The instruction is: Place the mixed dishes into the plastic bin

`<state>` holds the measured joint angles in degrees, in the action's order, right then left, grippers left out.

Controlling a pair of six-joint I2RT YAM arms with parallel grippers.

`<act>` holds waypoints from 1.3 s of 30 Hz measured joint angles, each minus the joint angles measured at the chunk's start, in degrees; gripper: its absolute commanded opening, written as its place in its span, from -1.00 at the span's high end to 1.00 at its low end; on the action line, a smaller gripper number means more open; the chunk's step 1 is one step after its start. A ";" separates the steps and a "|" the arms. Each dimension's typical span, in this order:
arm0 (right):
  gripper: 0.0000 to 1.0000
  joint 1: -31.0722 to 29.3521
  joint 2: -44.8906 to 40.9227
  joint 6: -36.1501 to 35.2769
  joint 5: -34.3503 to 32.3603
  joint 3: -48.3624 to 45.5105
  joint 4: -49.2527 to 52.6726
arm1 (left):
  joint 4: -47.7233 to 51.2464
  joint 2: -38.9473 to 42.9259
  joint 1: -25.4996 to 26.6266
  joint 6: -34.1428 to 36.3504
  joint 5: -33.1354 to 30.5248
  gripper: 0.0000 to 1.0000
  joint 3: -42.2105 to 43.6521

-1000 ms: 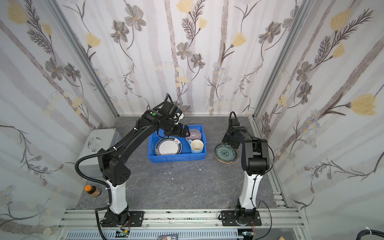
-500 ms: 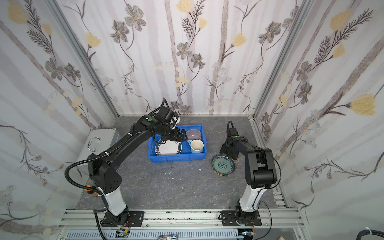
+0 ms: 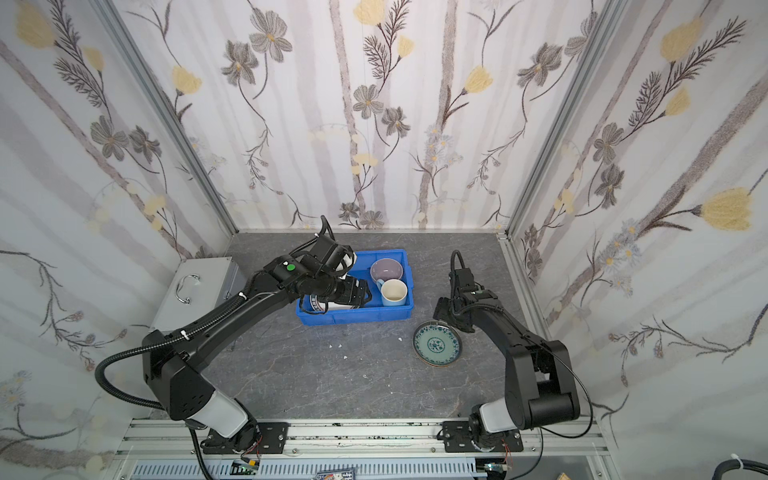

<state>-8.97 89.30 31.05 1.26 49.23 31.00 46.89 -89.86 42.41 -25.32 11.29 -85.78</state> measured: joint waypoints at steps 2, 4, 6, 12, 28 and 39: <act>-0.54 1.60 -2.91 0.04 -1.05 -2.32 0.11 | -1.46 2.27 2.43 -2.03 -0.72 -0.89 4.11; -0.57 1.90 -4.00 0.24 -1.03 -3.80 0.26 | -2.49 4.13 4.59 -3.91 -1.33 -0.90 8.13; -0.57 2.27 -4.07 0.37 -0.48 -4.94 -0.04 | -3.93 5.97 6.86 -6.08 -2.27 -0.91 12.37; -0.56 3.34 -1.01 -0.15 4.04 -7.96 -2.34 | -8.09 11.93 10.34 -12.50 -5.53 -0.90 23.58; -0.50 -4.76 -10.14 -0.83 11.63 -16.68 -5.01 | -11.85 24.30 16.15 -24.65 -11.69 -0.67 38.86; -0.50 -11.82 -10.71 1.05 11.87 -16.79 -4.94 | -13.92 23.10 18.40 -27.23 -14.27 -0.63 39.63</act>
<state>-20.80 78.59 32.10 13.13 32.45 26.06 32.97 -66.76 60.82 -52.56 -2.98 -46.15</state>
